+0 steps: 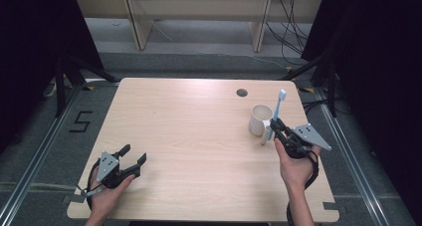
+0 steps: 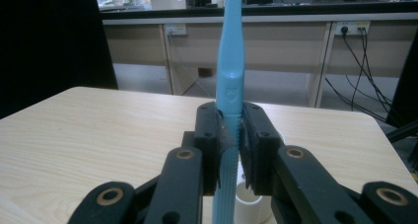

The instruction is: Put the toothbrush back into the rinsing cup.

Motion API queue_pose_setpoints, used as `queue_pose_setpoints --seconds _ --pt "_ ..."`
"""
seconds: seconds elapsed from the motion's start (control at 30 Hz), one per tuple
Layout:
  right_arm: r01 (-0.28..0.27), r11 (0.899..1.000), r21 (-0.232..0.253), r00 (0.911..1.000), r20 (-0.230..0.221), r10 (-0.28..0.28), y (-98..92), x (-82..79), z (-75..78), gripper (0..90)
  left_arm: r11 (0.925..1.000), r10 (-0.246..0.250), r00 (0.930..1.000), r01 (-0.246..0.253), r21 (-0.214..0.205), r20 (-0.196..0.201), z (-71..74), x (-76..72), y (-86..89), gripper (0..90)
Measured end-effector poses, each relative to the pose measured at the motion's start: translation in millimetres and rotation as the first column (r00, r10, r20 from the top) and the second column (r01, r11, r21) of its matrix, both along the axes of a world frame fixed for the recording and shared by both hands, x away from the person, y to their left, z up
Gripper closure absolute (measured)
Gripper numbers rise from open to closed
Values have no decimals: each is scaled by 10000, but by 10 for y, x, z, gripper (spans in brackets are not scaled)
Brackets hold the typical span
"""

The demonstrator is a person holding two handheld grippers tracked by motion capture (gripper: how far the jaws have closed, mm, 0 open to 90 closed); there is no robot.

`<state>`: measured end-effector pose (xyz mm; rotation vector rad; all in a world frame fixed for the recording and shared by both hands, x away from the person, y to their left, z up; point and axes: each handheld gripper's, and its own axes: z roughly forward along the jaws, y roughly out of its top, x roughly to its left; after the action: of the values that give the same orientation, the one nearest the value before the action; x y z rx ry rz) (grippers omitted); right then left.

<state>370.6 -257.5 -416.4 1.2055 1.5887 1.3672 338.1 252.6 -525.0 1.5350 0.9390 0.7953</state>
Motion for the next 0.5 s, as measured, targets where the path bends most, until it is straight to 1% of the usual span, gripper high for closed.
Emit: queue_pose_setpoints --seconds 0.03,0.07,0.1,0.13,0.17,0.2,0.23,0.27,0.3,0.33,0.37,0.4,0.47,0.5 --pt "46 9997 241 10000 -26 -45 20 10 7 794 10000 -1 10000 1 4 1 0 0 0 290" --pt "59 9999 138 10000 32 -60 15 19 12 795 10000 -23 10000 23 25 -45 2 -2 2 290" --pt "59 9999 138 10000 32 -60 15 19 12 795 10000 -23 10000 23 25 -45 2 -2 2 290" --pt "140 9998 121 9998 111 -142 16 29 18 794 10000 -1 9999 2 98 -166 9 -13 6 290" --pt "189 9996 185 9997 149 -192 21 38 22 794 9999 -3 9999 5 101 -168 9 -13 6 290" --pt "120 9996 251 9998 130 -123 22 52 25 794 10000 -4 9999 6 92 -167 9 -13 5 290" --pt "176 9997 198 9996 228 -180 22 59 27 794 10000 -7 9999 9 90 -164 9 -13 5 290" --pt "207 9998 70 9995 224 -209 13 66 34 794 10000 -3 9999 4 89 -164 9 -13 6 290" --pt "204 9997 168 9994 292 -209 20 82 31 794 10000 -22 10000 22 6 -35 2 -1 2 290" --pt "253 9996 86 9991 325 -256 15 90 34 794 10000 -48 10000 48 -10 -24 1 1 3 290" --pt "190 9996 184 9997 179 -194 21 92 40 794 10000 -67 10000 67 -15 -26 1 1 4 290" --pt "276 9995 160 9994 210 -280 17 95 45 794 10000 -72 10000 72 -21 -23 1 1 4 290" --pt "396 9991 137 9983 423 -401 5 123 49 794 10000 -39 10000 39 26 -55 3 -2 1 290" --pt "396 9991 137 9983 423 -401 5 123 49 794 10000 -39 10000 39 26 -55 3 -2 1 290"
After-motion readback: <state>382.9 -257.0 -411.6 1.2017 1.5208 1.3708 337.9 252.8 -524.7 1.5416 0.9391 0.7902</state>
